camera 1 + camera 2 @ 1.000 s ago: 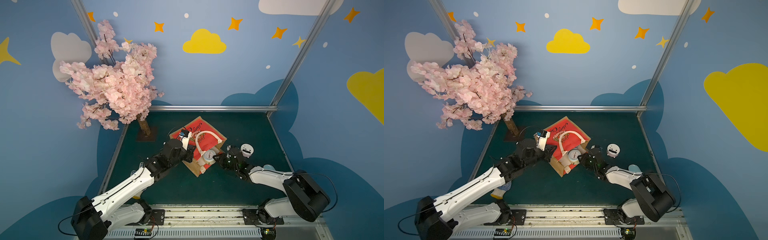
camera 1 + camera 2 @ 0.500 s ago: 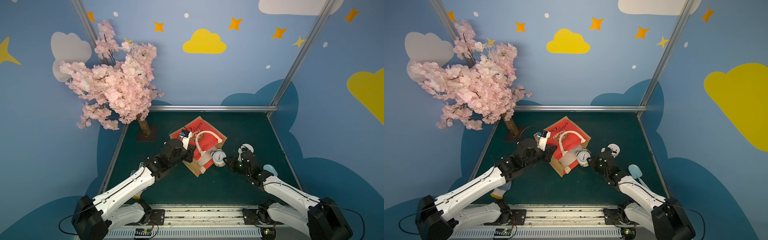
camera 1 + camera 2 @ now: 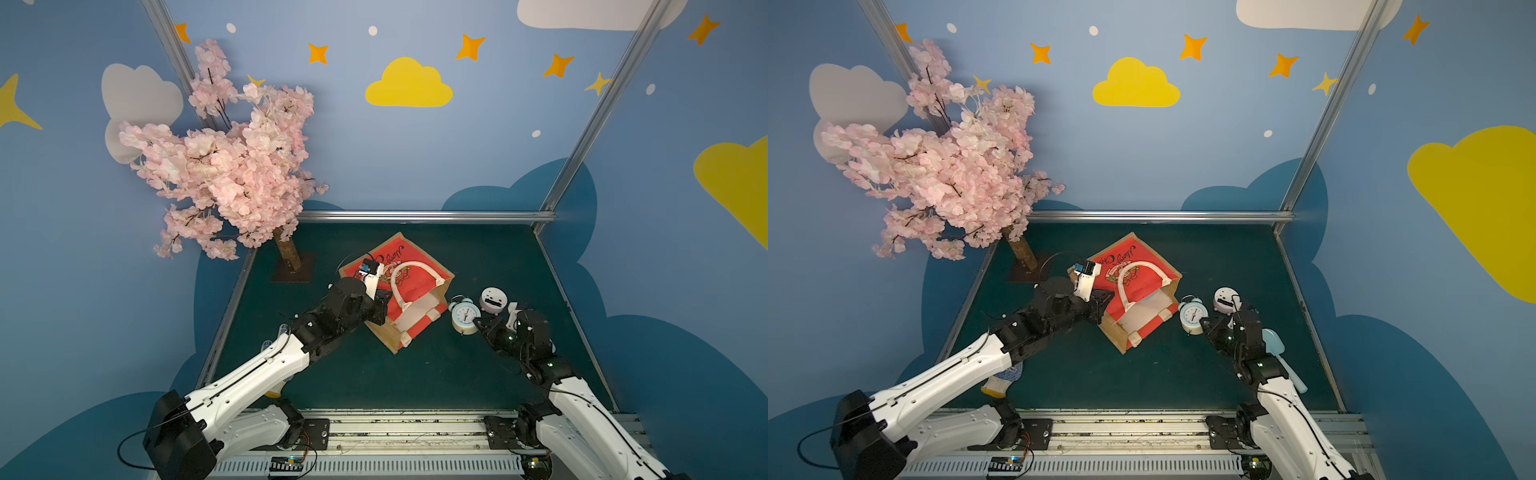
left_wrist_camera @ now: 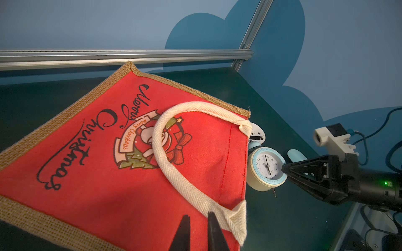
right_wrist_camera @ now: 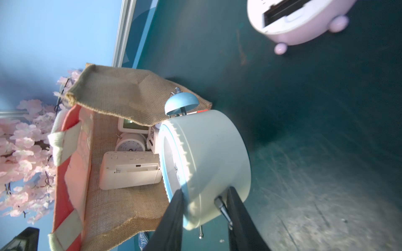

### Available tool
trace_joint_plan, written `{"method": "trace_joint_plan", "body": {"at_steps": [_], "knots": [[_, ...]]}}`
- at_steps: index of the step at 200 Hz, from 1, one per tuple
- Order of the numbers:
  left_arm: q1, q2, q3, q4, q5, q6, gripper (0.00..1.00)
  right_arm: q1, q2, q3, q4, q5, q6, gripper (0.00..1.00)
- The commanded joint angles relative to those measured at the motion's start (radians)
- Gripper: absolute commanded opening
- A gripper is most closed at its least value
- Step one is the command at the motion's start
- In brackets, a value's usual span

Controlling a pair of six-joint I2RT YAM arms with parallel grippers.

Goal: Take the alarm clock out of the canvas bag
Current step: Place the alarm at the center of the board.

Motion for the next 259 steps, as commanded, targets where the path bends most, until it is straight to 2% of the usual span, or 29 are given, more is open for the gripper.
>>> {"method": "trace_joint_plan", "body": {"at_steps": [1,25,66,104,143,194,215,259], "knots": [[-0.004,0.000,0.024,0.007,0.002,0.013,0.17,-0.053,-0.014,0.002,0.016,-0.065,-0.024,0.18],[-0.012,0.005,0.025,0.001,-0.006,0.021,0.17,-0.113,0.044,0.007,0.073,-0.109,-0.029,0.19],[-0.041,0.020,0.046,-0.033,-0.035,0.058,0.19,-0.147,0.175,0.054,0.142,-0.137,-0.063,0.18],[-0.065,0.020,0.054,-0.051,-0.062,0.086,0.39,-0.163,0.262,0.082,0.188,-0.108,-0.067,0.18],[-0.114,0.035,0.089,-0.115,-0.089,0.135,0.49,-0.170,0.358,0.097,0.257,-0.093,-0.052,0.18],[-0.160,0.048,0.099,-0.172,-0.155,0.142,0.52,-0.172,0.507,0.147,0.340,-0.130,-0.043,0.17],[-0.181,0.058,0.111,-0.208,-0.213,0.142,0.52,-0.170,0.551,0.163,0.351,-0.112,-0.040,0.17],[-0.201,0.103,0.139,-0.238,-0.238,0.154,0.52,-0.169,0.653,0.197,0.381,-0.081,-0.037,0.18]]}}
